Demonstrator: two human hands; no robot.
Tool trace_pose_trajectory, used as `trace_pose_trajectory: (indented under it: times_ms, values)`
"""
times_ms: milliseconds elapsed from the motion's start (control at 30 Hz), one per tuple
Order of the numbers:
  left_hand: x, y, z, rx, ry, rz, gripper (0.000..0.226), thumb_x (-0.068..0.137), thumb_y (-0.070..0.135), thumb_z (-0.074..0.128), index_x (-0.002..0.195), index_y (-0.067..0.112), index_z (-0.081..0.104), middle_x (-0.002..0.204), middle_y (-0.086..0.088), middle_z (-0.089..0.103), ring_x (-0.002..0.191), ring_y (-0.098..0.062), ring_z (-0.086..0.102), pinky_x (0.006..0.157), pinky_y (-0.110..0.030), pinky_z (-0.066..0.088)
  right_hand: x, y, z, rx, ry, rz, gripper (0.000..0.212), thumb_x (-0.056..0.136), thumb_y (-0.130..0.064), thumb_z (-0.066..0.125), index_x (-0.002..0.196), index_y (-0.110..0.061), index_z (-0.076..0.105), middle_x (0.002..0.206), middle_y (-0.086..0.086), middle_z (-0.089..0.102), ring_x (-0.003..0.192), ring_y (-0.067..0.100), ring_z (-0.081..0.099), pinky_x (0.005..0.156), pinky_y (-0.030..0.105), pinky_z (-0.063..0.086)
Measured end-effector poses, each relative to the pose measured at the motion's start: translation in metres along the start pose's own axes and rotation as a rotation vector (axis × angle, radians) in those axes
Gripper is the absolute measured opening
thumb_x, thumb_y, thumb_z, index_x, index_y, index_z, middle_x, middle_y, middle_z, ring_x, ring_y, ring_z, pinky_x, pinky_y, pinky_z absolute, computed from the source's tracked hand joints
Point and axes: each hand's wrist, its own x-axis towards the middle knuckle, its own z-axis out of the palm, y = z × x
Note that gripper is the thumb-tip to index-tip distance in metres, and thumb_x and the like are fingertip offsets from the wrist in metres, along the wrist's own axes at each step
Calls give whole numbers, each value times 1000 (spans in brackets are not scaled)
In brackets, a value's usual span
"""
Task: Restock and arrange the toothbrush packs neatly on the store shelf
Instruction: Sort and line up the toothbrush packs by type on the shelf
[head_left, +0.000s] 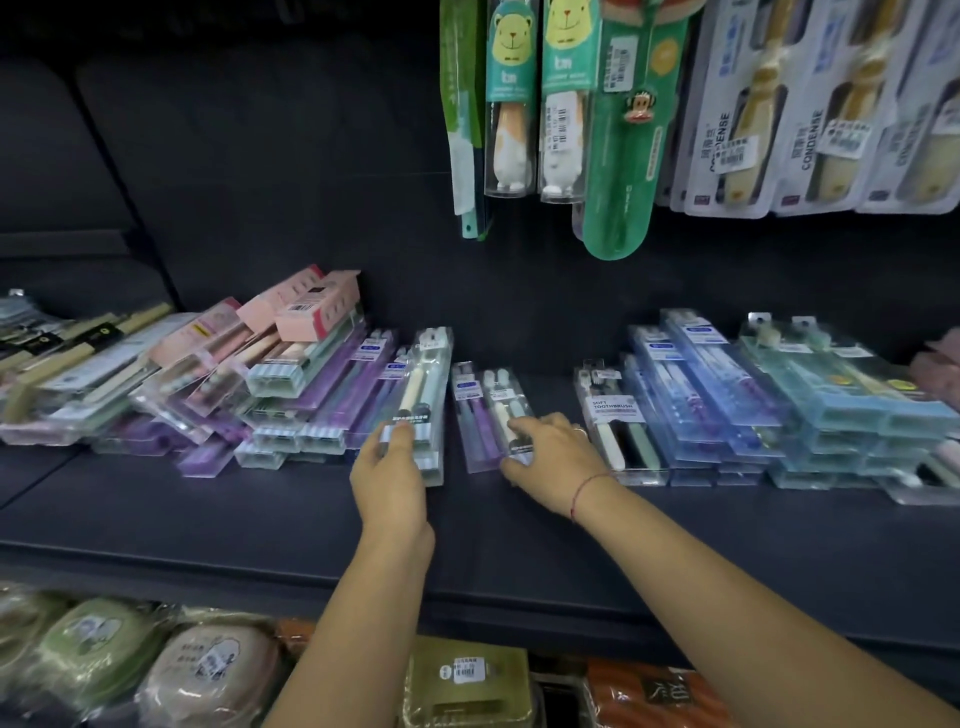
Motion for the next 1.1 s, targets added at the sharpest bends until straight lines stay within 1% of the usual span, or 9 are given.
trace_pose_trajectory:
  times_ms: [100,200,300,467,667,767,867,1000,1100]
  values:
    - [-1,4,1,-35,-34,37,36,93,29,62,127,18,62,118,-8,67,112,-26,62,106,-48,44,1,-15,8,110,-55,-54,58,89,-40,63,143,-25,45,139,8,39,130,27,39,106,30,35]
    - [-9,3,6,-5,-126,53,45,84,36,65,126,22,64,116,-8,69,110,-26,64,102,-51,47,-2,-24,17,235,-50,-100,45,90,-29,63,134,-21,55,131,7,45,121,23,50,98,21,36]
    - [-14,-4,11,30,-160,58,39,93,30,62,131,21,60,124,-4,65,117,-23,61,105,-47,46,-7,-25,17,117,46,-121,33,94,-29,56,125,-21,61,129,6,43,114,27,53,94,29,45]
    - [-21,-11,15,137,-181,151,43,96,32,59,138,22,54,132,3,59,121,-16,56,106,-38,44,-18,-17,10,-128,51,-141,38,99,-38,48,128,-17,57,139,0,40,121,27,46,94,36,46]
    - [-19,-18,10,490,-224,335,48,94,34,63,136,13,55,140,0,52,126,-13,49,108,-28,38,-33,8,7,-111,81,-123,54,97,-34,56,144,-12,40,148,0,37,130,22,44,107,28,34]
    - [-17,-19,6,729,-222,458,53,91,30,67,137,6,54,144,-5,47,130,-19,47,107,-30,37,-35,15,4,-42,108,-115,50,98,-23,55,144,-12,39,153,1,33,135,19,40,108,22,27]
    - [-17,-16,2,991,-223,545,53,94,34,63,138,6,52,150,-5,39,133,-21,43,103,-31,37,-36,21,5,29,137,-110,39,98,-14,55,135,-13,44,147,1,41,129,19,46,102,21,32]
    - [-13,-15,-2,1336,-349,636,85,89,60,56,155,21,19,160,-1,22,143,-22,28,111,-37,31,-31,29,9,96,131,-104,38,97,-9,54,133,-14,41,145,1,39,129,19,44,102,22,33]
    - [-9,-14,-5,1520,-409,675,87,87,62,57,156,28,13,162,7,17,147,-18,21,114,-38,25,-25,27,11,177,99,-127,68,94,-23,61,150,-25,23,156,2,21,144,22,24,115,30,25]
